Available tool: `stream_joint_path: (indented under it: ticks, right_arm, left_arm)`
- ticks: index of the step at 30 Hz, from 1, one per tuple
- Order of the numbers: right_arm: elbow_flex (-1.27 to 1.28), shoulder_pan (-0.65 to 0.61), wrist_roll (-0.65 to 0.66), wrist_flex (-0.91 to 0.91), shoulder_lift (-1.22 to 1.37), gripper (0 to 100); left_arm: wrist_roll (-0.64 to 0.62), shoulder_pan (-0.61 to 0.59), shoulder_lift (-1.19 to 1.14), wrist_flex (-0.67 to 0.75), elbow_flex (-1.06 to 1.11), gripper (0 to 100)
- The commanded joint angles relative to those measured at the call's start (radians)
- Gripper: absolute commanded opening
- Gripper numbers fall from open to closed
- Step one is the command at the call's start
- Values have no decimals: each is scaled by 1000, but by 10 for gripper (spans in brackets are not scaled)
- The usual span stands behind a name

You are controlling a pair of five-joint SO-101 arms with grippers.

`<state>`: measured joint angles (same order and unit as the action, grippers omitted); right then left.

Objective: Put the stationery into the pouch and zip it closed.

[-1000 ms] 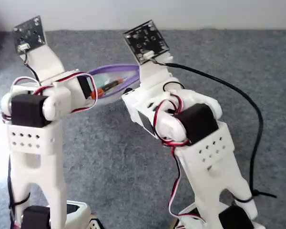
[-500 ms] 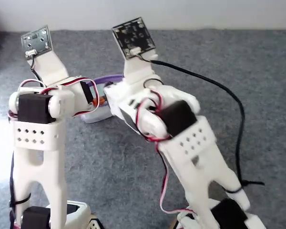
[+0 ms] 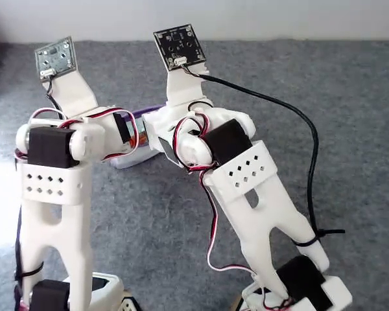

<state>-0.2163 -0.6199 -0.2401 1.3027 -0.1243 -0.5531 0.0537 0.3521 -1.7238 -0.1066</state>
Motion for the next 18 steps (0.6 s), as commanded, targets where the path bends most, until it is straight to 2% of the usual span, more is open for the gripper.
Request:
stream_joint_path:
  ticks: [1,3,5,13,18]
  right_arm:
    - [-12,45,34,51,15,228]
    - [-14,47,74,51,15,293]
    - [-15,47,86,42,16,298]
    - [-17,45,126,84,5,222]
    - [-17,53,141,77,15,221]
  left_arm:
    - [-12,-6,41,-28,-10,104]
    - [-14,-11,43,-28,-10,179]
    - [-15,-15,43,-28,-10,216]
    - [-41,-61,35,-28,-8,216]
    - [-40,-60,41,-28,-8,129]
